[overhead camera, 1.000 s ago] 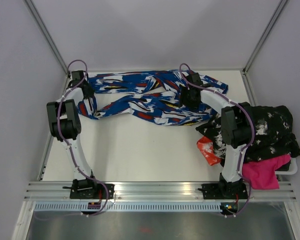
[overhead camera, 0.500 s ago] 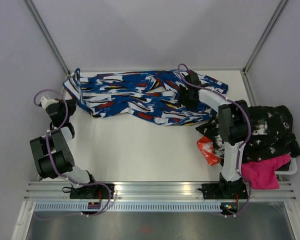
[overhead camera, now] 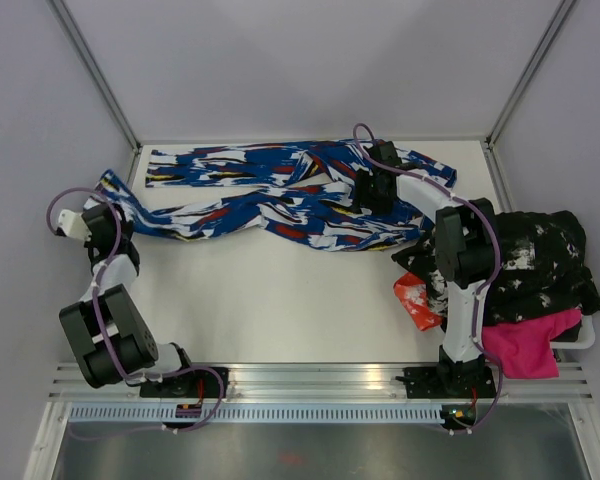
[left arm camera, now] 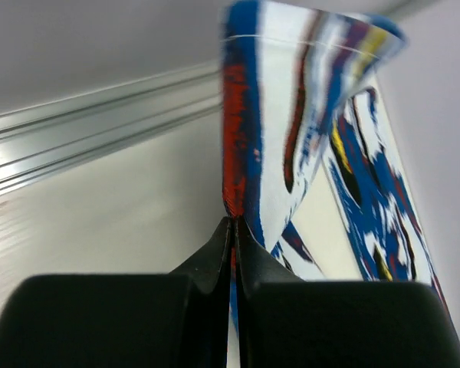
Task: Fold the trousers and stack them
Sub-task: Flatten the trousers out
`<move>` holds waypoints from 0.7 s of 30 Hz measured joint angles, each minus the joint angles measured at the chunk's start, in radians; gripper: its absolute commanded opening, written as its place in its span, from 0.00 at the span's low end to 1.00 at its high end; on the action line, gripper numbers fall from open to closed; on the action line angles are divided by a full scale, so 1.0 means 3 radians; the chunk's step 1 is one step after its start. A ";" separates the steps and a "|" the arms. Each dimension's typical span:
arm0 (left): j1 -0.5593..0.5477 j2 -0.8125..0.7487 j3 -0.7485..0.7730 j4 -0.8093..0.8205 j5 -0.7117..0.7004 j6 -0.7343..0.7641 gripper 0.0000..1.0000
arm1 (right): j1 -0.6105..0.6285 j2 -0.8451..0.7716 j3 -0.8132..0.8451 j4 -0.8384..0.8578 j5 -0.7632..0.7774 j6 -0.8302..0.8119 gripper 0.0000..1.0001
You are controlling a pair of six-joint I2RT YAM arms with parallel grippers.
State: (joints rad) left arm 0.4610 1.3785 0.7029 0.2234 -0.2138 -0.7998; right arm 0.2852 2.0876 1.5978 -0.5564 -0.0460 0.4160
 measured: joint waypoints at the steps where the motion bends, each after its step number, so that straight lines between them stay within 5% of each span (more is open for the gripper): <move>1: 0.0014 -0.0027 0.0018 -0.0106 -0.0116 -0.0041 0.02 | 0.0000 0.0010 0.0017 -0.0015 0.0006 -0.0008 0.69; 5: 0.0092 -0.0023 0.0034 -0.0505 -0.0404 -0.0280 0.12 | 0.0000 0.0034 0.0070 -0.0071 0.0039 -0.0037 0.69; 7: 0.0148 0.0041 0.0034 -0.0587 -0.0398 -0.0337 0.37 | 0.0000 0.0034 0.0076 -0.0095 0.0069 -0.0042 0.69; 12: 0.0230 0.0298 0.0095 -0.0621 -0.0217 -0.0333 0.80 | -0.0011 0.0137 0.0192 -0.0282 0.0252 -0.0037 0.70; 21: 0.0036 0.0134 0.0458 -0.0549 0.0234 0.0373 0.86 | -0.0383 0.0188 0.0233 -0.0445 0.0425 0.0209 0.63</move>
State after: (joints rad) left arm 0.4717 1.4185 0.8402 0.0586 -0.1436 -0.6880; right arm 0.1703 2.1441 1.6676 -0.6899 0.0814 0.4786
